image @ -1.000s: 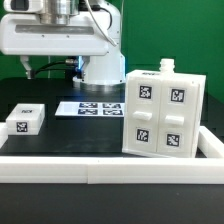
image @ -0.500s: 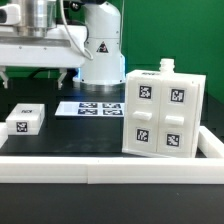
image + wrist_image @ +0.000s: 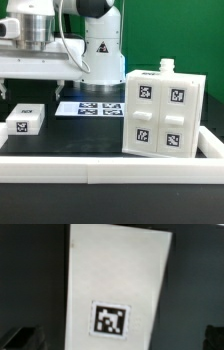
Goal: Assemble cabinet
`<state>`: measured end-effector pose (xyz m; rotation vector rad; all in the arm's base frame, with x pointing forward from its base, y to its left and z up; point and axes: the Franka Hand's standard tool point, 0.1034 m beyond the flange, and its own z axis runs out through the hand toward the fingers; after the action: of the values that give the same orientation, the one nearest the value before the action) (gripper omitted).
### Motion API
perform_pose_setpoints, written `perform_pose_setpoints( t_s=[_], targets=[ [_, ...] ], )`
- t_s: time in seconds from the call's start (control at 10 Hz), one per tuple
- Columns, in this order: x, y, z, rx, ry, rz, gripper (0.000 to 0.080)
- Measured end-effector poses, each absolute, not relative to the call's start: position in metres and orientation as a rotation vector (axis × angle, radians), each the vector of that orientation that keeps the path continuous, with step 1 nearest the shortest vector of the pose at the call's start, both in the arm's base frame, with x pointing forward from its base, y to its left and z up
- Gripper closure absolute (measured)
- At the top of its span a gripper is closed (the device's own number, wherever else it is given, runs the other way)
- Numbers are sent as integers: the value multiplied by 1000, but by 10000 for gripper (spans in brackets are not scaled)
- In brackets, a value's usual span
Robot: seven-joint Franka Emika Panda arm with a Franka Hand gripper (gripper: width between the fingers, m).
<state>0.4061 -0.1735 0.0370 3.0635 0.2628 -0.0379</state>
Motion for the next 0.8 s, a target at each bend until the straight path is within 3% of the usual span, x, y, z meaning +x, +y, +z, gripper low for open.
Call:
perform_pose_setpoints(
  t_s=[0.3,0.7,0.8],
  targets=[
    [405,-179,18,3047,275,-55,2],
    [402,-179,11,3043,278,-65,2],
    [401,-179,11,3043,279,-66,100]
  ],
)
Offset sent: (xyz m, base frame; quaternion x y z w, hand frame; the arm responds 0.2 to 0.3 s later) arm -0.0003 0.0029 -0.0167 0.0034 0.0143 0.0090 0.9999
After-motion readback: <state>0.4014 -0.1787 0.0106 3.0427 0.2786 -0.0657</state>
